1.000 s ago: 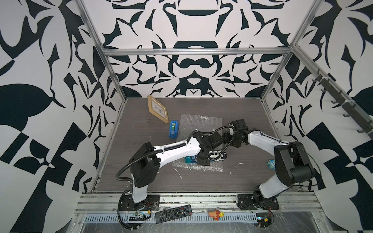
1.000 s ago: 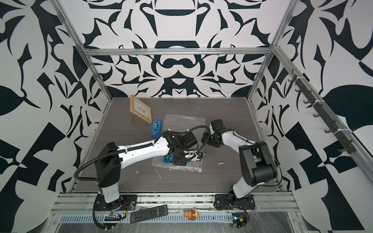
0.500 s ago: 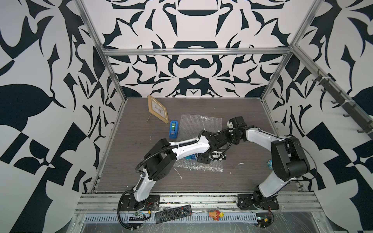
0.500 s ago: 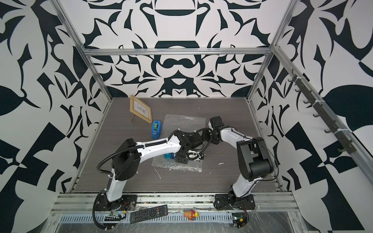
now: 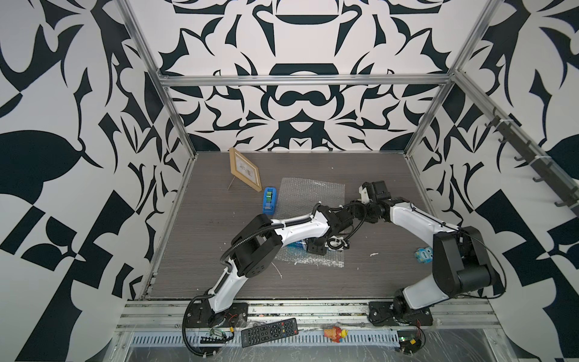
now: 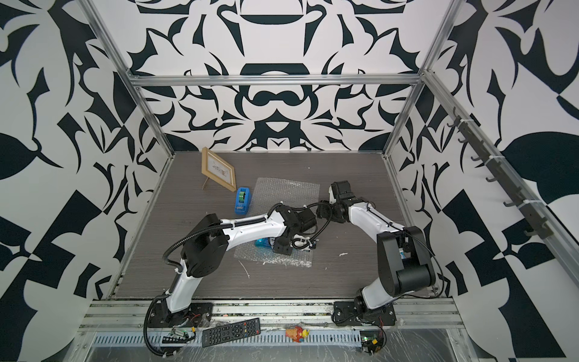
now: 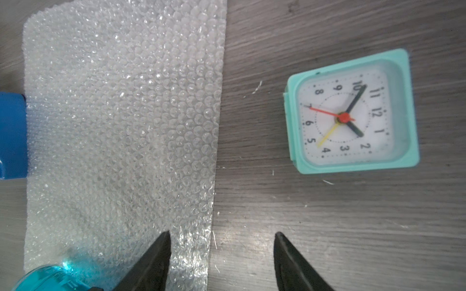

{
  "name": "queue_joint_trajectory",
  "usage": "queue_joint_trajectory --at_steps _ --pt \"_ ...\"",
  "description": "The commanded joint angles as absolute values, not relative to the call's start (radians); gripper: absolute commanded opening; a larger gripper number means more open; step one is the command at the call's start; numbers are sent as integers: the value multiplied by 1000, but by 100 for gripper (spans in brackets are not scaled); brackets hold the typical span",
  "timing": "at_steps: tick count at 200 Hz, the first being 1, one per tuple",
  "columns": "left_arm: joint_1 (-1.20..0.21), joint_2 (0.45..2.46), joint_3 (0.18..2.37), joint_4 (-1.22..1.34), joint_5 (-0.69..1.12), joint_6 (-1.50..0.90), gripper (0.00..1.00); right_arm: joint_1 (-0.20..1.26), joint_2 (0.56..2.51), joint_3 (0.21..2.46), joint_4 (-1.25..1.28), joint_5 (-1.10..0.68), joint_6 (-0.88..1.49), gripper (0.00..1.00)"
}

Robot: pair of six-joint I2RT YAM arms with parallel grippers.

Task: Wrap wine bottles in bubble wrap
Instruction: Place the wine bottle on the bubble wrap.

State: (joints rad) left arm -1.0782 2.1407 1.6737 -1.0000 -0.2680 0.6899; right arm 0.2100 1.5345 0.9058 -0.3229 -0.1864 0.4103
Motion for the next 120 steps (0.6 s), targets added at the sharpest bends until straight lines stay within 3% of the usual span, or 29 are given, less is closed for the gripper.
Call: queue_joint_trajectory --at_steps 1,101,109,120 --pt "-1072 2068 1713 -1075 -302 701 0 209 1505 893 -339 -179 403 66" --pt "-1042 2091 1642 -1047 -313 704 0 209 1505 859 -324 -201 418 66" --pt "-1042 2100 1634 -1037 -313 703 4 210 1501 858 -323 -201 417 66" --pt "-1042 2112 1624 -1032 -296 703 16 210 1494 856 -323 -198 417 66"
